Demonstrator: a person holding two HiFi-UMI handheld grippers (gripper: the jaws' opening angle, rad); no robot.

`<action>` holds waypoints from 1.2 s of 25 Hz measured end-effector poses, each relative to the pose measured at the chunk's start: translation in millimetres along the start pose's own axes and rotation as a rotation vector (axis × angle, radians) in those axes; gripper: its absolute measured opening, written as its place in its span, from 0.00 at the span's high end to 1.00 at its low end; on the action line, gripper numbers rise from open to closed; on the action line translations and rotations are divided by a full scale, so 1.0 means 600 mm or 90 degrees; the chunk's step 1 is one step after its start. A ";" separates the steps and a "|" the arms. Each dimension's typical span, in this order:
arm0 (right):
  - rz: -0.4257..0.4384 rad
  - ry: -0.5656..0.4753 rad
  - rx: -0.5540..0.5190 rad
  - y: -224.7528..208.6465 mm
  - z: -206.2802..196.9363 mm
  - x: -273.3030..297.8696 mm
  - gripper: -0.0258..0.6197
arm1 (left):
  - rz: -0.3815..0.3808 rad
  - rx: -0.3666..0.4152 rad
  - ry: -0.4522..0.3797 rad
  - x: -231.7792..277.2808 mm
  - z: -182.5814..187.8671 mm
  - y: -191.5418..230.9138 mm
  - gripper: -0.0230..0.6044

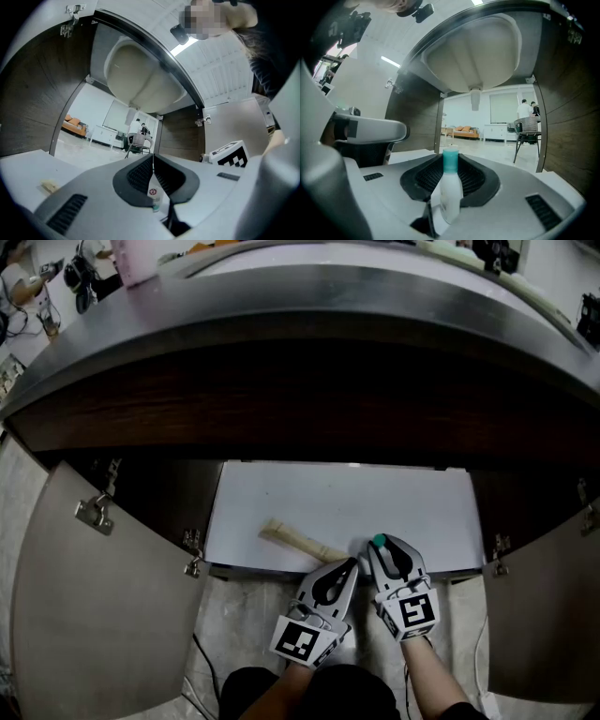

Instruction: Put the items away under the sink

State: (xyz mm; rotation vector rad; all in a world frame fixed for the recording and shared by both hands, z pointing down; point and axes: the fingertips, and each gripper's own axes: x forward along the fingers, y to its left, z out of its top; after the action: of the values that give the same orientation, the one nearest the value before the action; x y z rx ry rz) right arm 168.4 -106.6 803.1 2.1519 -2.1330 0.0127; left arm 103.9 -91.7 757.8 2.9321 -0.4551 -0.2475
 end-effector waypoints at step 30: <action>-0.063 -0.030 -0.052 0.025 0.067 -0.059 0.77 | -0.008 0.018 0.007 0.016 -0.024 0.007 0.95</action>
State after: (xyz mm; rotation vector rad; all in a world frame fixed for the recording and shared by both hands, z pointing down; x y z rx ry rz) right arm 150.3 -74.8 761.3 2.2282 -2.0108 -0.1320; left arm 114.7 -96.7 771.3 2.9635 -0.4420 -0.2282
